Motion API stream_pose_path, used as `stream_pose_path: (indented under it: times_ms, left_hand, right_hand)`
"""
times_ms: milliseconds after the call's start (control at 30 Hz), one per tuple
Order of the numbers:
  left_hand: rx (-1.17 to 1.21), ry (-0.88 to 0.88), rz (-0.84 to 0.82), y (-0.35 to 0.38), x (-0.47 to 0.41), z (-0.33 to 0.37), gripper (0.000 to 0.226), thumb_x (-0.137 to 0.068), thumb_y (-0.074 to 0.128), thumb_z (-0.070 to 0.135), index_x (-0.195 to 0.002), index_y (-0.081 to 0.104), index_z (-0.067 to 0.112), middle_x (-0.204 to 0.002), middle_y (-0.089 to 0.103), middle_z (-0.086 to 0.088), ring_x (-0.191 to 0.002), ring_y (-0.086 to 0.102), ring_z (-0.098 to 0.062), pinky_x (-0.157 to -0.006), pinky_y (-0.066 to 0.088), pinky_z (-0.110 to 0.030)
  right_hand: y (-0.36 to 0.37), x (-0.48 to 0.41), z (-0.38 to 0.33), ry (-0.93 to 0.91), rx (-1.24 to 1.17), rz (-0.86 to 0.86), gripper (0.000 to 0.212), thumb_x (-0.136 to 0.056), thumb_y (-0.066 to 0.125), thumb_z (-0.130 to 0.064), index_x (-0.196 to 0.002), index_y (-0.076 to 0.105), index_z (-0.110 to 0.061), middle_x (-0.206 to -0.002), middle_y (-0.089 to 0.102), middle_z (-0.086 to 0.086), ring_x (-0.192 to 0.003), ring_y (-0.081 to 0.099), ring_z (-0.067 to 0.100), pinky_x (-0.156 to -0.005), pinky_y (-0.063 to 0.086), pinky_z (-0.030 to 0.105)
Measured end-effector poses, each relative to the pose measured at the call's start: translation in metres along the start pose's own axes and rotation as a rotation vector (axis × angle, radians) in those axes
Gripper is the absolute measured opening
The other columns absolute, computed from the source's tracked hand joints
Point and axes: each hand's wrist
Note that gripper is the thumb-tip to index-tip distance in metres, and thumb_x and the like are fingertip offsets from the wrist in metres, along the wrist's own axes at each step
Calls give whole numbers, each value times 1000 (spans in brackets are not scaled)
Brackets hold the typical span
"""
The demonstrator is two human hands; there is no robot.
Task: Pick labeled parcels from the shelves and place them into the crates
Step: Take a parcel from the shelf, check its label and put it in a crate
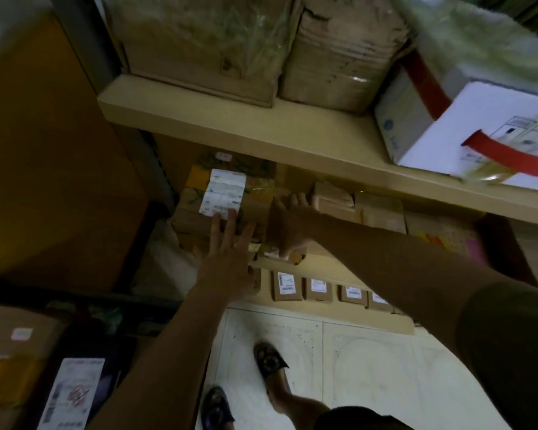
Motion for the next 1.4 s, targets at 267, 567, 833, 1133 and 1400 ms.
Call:
stream_pose_path:
  times_ms: [267, 567, 833, 1133, 1400]
  left_hand:
    - [-51, 28, -195, -44, -4, 1, 81, -100, 53, 51, -159, 0, 38, -168, -20, 1, -154, -18, -31, -119, 11, -66]
    - [1269, -407, -185, -88, 69, 43, 63, -94, 49, 65, -144, 47, 27, -142, 55, 2, -120, 58, -18, -95, 47, -37]
    - [1800, -430, -108, -106, 119, 52, 54, -98, 54, 51, -146, 50, 27, -136, 64, -7, -120, 64, -30, -96, 53, -62]
    - [1613, -137, 75, -130, 159, 75, 34, -105, 47, 27, -135, 60, 19, -130, 68, -3, -119, 66, -27, -91, 57, -50]
    - [1693, -139, 170, -113, 168, 128, 55, -86, 72, 24, -137, 54, 36, -133, 66, 4, -124, 63, -23, -99, 52, -58]
  right_hand:
    - [-26, 60, -7, -118, -99, -17, 131, -49, 82, -75, -150, 8, -37, -139, 30, 12, -132, 29, 39, -114, 21, 64]
    - [-87, 178, -8, -228, -392, 210, 126, -55, 85, -62, -150, 3, -47, -144, 24, 2, -133, 31, 32, -104, 45, 50]
    - [-62, 235, -48, -381, -680, 408, 130, -69, 85, -62, -157, -9, -46, -165, -13, -9, -154, -10, 18, -121, 16, 40]
    - [-51, 284, -49, -325, -1527, 625, 75, -90, 74, -33, -151, 31, -31, -147, 47, -16, -133, 49, 1, -98, 53, 25]
    - [-29, 313, -10, -303, -1742, 588, 52, -98, 63, -30, -145, 43, -39, -140, 55, -13, -123, 59, 8, -92, 59, 35]
Point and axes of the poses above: each hand's wrist, its own x-axis away from the middle knuckle, its own y-axis out of the palm, z = x × y
